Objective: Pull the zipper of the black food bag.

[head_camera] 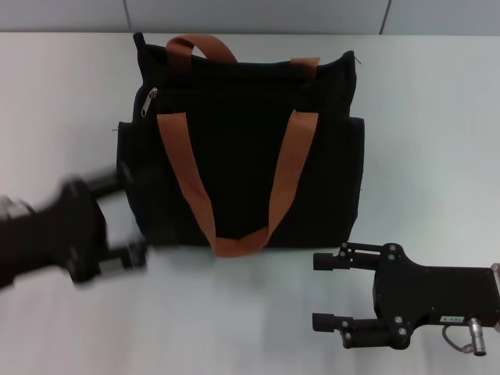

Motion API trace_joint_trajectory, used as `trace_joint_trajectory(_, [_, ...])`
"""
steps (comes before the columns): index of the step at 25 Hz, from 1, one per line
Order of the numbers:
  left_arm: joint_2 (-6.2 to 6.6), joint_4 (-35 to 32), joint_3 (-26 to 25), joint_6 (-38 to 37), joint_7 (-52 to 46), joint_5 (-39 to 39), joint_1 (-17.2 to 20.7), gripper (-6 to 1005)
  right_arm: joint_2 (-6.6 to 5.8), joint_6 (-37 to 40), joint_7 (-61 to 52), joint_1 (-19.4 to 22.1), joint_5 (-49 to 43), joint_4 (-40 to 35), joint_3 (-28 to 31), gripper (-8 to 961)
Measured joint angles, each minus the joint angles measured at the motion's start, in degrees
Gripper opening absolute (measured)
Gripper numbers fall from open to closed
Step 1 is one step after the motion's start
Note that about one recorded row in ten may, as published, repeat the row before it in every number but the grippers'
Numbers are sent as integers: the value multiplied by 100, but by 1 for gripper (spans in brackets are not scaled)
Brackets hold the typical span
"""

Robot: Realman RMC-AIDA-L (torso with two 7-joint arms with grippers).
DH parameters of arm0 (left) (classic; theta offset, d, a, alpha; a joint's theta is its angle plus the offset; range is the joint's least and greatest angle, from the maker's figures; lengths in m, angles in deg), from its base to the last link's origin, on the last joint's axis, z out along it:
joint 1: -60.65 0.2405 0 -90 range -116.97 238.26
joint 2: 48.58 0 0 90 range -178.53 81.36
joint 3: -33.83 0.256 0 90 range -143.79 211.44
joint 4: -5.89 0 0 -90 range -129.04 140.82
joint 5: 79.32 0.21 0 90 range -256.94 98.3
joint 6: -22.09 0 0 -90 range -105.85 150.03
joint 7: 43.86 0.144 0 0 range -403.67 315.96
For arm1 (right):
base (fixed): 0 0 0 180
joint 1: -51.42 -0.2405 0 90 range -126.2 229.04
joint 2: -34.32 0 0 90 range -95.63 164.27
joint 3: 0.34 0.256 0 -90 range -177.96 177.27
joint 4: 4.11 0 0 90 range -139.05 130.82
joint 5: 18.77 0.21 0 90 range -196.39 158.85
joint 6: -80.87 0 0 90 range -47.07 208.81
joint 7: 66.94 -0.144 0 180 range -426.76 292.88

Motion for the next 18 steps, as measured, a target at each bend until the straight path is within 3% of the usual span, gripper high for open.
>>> trace_joint_trajectory(3, [-13,13,-391,2,24,-376,-26,752,-1,-1,-2,0,0,1,23,740])
trace_joint_trajectory(5, [93,-21,-583,166,45,-660,-81,752,-4,-1,-9,1,0,3,27,740])
trace_joint_trajectory(9, [470,-52,-617,838,-3,-568,-283,751,-10,19,-25,33,0,-9,39,740])
trace_joint_trajectory(12, [656,-74,-591,1504,-37,-170,-446,751,-18,28,-31,39,-1,-16,45,740])
trace_joint_trajectory(15, [685,-135,-577,1921,-59,232,-576,751,-20,-1,-42,30,-1,-17,46,740])
trace_joint_trajectory(18, [584,-222,-567,2215,-36,606,-692,751,-20,-6,-59,21,-1,-17,46,740])
